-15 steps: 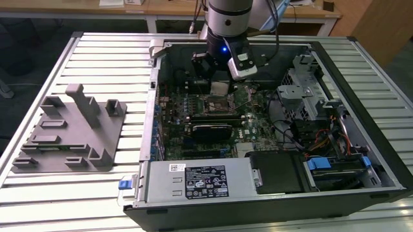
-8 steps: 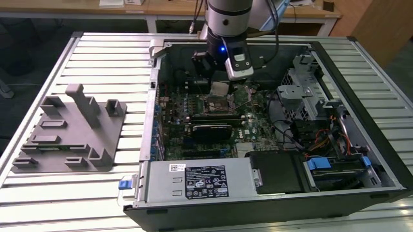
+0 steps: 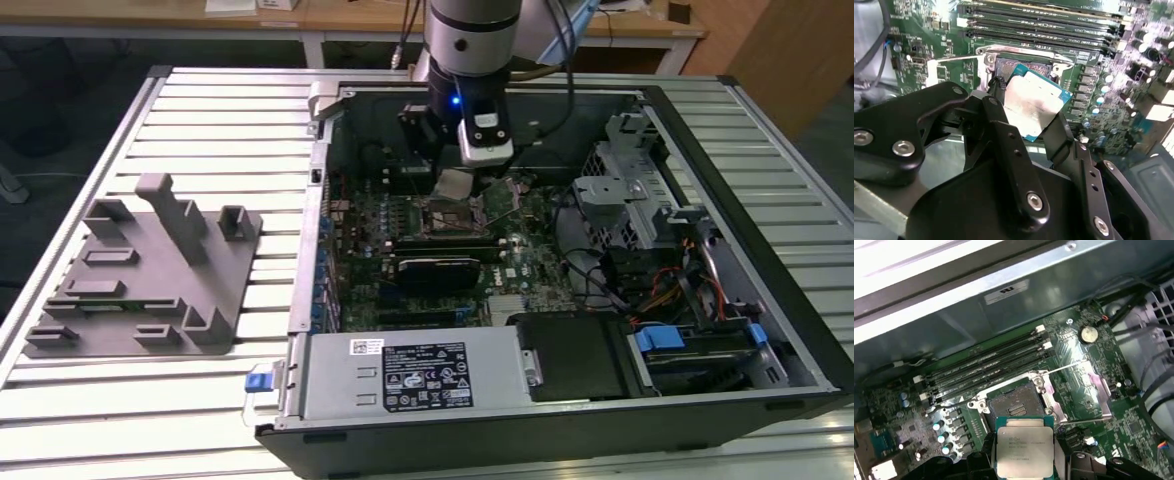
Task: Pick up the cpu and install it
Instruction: 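Place the cpu into insertion slot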
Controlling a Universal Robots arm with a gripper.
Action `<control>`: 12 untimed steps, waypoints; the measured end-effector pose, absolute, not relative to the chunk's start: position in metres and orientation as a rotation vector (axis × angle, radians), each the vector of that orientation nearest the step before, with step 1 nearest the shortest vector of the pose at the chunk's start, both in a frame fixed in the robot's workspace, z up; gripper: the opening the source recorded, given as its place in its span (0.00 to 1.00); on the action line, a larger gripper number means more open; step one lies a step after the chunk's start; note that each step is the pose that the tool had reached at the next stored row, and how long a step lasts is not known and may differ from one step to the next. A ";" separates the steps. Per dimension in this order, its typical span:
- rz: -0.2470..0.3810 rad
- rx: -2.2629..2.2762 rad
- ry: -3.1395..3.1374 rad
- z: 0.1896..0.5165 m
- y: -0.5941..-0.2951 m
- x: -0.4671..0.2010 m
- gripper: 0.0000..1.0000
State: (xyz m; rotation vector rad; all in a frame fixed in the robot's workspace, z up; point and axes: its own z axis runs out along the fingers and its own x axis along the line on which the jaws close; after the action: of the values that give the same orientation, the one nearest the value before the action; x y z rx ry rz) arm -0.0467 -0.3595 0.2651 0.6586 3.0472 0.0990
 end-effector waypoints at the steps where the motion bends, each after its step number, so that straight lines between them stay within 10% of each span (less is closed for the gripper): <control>1: 0.099 0.682 3.042 0.265 -0.359 -0.047 0.54; 12: 0.096 0.870 2.989 0.265 -0.359 -0.047 0.54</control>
State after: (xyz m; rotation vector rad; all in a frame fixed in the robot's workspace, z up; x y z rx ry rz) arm -0.0467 -0.3595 0.2650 0.8701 2.9892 0.0961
